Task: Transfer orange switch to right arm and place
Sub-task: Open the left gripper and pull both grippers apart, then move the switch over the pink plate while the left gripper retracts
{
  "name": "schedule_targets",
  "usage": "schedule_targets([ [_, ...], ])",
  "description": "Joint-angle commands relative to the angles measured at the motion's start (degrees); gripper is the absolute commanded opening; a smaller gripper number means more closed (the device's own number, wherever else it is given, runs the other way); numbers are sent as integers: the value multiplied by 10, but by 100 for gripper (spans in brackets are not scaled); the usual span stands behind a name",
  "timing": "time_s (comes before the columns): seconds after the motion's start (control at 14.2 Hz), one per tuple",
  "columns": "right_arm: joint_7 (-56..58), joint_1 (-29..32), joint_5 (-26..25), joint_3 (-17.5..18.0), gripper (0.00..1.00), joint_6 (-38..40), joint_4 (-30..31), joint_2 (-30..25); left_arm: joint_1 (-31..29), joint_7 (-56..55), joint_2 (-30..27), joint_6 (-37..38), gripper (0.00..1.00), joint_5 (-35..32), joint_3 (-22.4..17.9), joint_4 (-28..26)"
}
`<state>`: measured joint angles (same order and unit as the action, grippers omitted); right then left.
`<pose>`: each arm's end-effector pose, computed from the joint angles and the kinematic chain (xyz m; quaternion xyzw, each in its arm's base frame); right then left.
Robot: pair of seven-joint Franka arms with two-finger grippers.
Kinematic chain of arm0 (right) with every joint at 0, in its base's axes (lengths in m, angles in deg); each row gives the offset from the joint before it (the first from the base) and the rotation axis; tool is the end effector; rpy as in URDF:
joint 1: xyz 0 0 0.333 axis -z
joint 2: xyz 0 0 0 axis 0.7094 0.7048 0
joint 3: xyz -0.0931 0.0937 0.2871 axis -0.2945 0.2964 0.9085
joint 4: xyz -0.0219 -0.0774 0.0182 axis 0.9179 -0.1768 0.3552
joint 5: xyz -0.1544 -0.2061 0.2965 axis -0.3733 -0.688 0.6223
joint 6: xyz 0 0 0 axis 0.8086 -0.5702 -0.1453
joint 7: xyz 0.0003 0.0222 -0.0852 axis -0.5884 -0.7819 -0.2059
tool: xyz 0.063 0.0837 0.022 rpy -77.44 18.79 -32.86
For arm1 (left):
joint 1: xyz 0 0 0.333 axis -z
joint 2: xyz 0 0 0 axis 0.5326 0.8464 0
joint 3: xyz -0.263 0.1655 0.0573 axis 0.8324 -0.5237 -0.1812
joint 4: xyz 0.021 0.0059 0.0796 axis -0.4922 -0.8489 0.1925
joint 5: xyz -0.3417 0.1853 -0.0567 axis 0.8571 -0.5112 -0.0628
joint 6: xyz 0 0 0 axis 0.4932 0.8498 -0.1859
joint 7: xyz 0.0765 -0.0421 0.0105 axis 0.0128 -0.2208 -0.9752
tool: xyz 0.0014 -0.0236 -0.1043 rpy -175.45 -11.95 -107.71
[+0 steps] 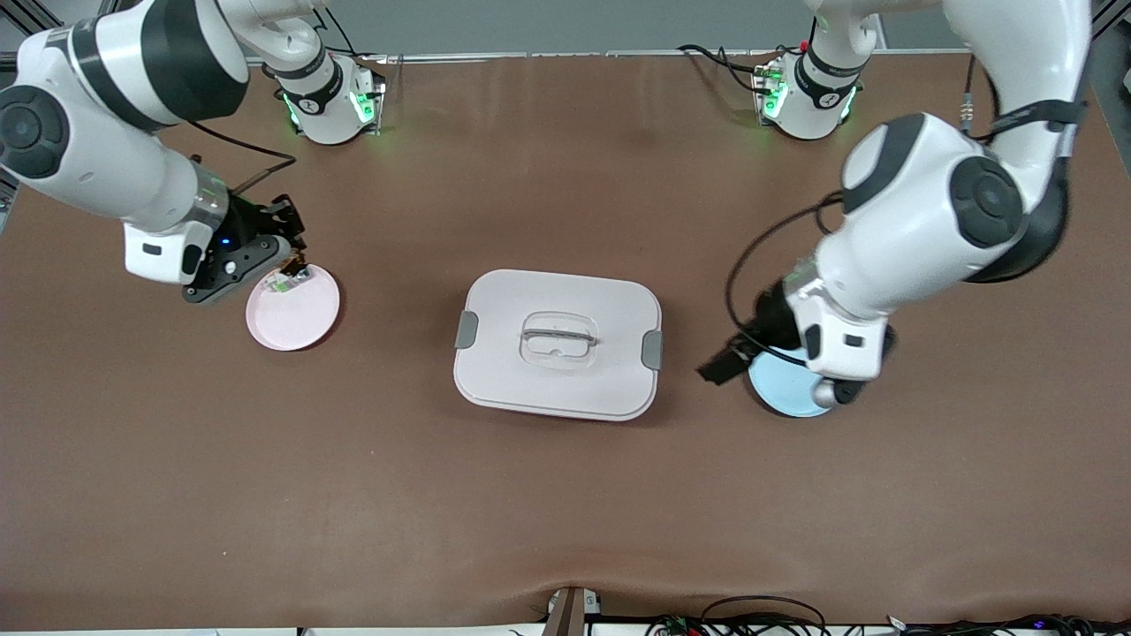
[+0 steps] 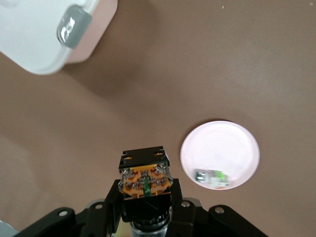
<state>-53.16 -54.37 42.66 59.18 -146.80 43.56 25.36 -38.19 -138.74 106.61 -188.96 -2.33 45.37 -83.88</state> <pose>0.5355 0.1043 0.5002 -0.9481 -0.3021 0.0827 0.0548 0.6518 -0.2503 0.5105 0.9398 0.3116 -0.0140 0.1398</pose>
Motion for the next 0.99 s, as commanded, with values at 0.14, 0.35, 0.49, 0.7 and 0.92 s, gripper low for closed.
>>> schedule_targets([
  [0.14, 213, 74, -25, 8, 0, -108, 107, -33, -22, 201, -23, 87, 100, -137, 5, -3],
  [0.35, 351, 114, -27, 8, 0, -235, 202, -42, -35, 299, -45, 98, 100, -142, 0, -3],
  [0.49, 391, 134, -30, 8, 0, -304, 246, -39, -49, 318, -45, 115, 100, -141, 2, -2],
  [0.7, 410, 138, -96, 8, 0, -365, 281, -32, -72, 365, -67, 126, 100, -147, 1, -3],
  [0.92, 410, 145, -98, 8, 0, -456, 330, -17, -82, 419, -104, 158, 100, -140, 1, -3],
])
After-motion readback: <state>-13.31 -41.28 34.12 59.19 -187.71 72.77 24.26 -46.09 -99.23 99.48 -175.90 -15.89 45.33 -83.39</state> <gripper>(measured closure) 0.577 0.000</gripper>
